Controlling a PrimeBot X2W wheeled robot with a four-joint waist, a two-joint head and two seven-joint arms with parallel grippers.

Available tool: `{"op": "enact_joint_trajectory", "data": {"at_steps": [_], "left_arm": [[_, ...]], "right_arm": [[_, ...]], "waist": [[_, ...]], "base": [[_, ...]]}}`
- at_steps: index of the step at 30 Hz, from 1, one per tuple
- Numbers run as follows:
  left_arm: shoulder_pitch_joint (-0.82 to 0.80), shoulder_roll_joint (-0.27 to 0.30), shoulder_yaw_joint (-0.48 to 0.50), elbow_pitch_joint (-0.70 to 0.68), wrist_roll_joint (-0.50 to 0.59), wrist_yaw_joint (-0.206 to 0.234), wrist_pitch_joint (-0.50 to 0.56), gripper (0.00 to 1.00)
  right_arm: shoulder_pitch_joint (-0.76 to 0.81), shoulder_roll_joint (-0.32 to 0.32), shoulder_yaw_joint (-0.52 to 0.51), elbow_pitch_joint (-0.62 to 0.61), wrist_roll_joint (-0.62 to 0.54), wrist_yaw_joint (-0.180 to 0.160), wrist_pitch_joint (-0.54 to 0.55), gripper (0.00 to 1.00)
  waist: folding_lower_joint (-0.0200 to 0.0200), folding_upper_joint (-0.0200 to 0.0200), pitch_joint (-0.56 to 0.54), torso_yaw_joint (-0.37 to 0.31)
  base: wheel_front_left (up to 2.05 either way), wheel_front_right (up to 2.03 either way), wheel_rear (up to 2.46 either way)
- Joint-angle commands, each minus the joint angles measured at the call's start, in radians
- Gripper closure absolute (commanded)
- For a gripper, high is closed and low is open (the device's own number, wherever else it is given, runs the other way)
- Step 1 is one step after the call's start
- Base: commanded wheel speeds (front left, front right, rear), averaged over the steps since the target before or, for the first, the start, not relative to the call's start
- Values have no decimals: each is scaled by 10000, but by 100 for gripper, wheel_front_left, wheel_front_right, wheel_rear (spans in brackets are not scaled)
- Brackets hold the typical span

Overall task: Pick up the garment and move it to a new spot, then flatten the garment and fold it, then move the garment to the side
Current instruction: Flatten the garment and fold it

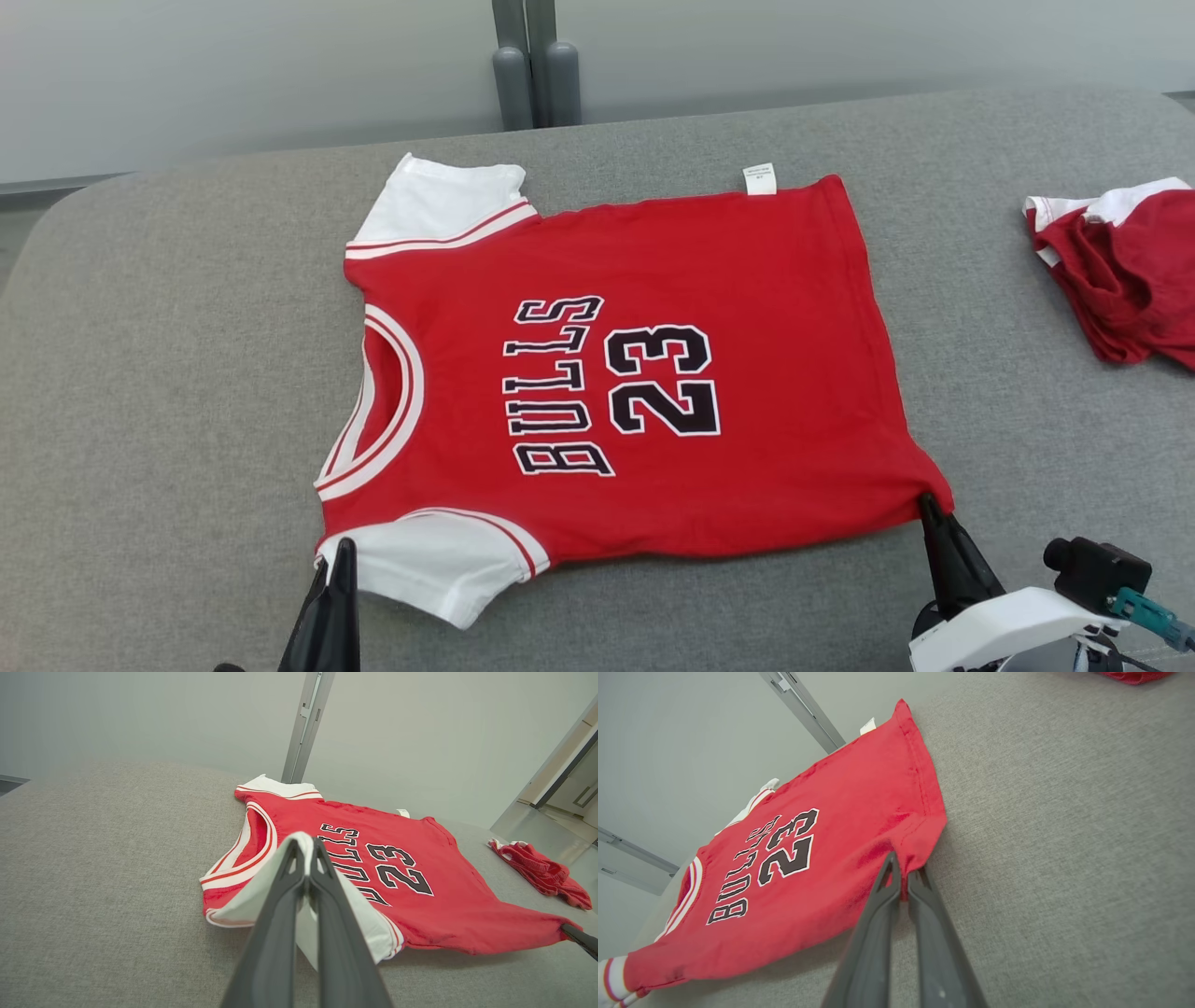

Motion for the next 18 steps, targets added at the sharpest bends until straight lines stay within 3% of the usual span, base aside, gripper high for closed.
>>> {"op": "enact_joint_trajectory", "data": {"at_steps": [1, 9, 18], "left_arm": [[-306, 33, 37, 129, -64, -54, -86, 100], [-1580, 98, -35, 914, -58, -211, -193, 100], [-4198, 176, 23, 2710, -70, -371, -295, 100]], "right_arm": [[-239, -45, 67, 179, -58, 2, -115, 100], [-1062, -115, 363, 1039, 297, 2, -356, 100], [-2399, -119, 254, 1596, 680, 2, -684, 100]], "waist": [[1, 0, 123, 24], [1, 0, 550, 105], [1, 0, 1191, -24]], "base": [[0, 0, 0], [0, 0, 0], [0, 0, 0]]}}
